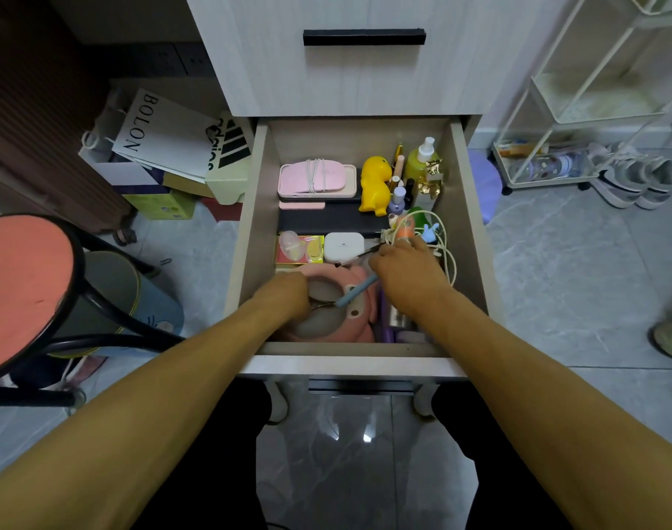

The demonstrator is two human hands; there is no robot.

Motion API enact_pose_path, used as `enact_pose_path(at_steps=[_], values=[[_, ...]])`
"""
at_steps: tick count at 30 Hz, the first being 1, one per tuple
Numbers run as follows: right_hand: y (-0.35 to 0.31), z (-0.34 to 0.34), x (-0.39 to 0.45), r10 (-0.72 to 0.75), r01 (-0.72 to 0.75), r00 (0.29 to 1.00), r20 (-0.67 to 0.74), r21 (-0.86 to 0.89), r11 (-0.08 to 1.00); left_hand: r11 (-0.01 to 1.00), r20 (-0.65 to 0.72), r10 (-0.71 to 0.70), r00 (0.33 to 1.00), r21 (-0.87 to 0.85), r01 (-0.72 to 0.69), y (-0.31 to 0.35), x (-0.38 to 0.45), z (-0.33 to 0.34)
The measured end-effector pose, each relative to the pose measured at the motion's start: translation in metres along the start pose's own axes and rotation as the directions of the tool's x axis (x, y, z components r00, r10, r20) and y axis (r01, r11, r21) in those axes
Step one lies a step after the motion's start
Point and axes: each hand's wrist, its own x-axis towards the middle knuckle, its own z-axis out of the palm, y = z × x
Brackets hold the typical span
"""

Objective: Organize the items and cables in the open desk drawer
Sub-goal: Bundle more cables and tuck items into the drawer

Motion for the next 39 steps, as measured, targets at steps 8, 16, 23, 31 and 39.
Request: enact_pose_path(at_steps=[8,16,23,31,39], values=[[0.011,0.007,-0.008,0.015,0.046,0.990,-0.142,0.420,0.906,0.937,-0.094,0.221,0.971,-0.254,-0.238,0.005,-0.010,-0.012],[0.011,0.005,-0.020,0.001,0.075,0.987,-0.161,0.463,0.883,0.720,0.026,0.275,0.961,-0.668,-0.188,0.035,-0.037,-0.024],[0.018,0.001,-0.037,0.112,0.002,0.976,-0.186,0.523,0.852,0.773,-0.061,0.300,0.952,-0.568,-0.281,0.024,-0.040,-0.025],[0.016,-0.007,-0.050,0.171,-0.200,0.980,0.105,0.454,0.868,0.686,-0.108,0.224,0.969,-0.688,-0.236,0.001,-0.064,-0.025],[0.021,-0.009,-0.073,0.238,-0.272,0.962,0.135,0.548,0.791,0.410,-0.021,0.072,0.997,-0.911,-0.049,0.009,-0.081,-0.025]])
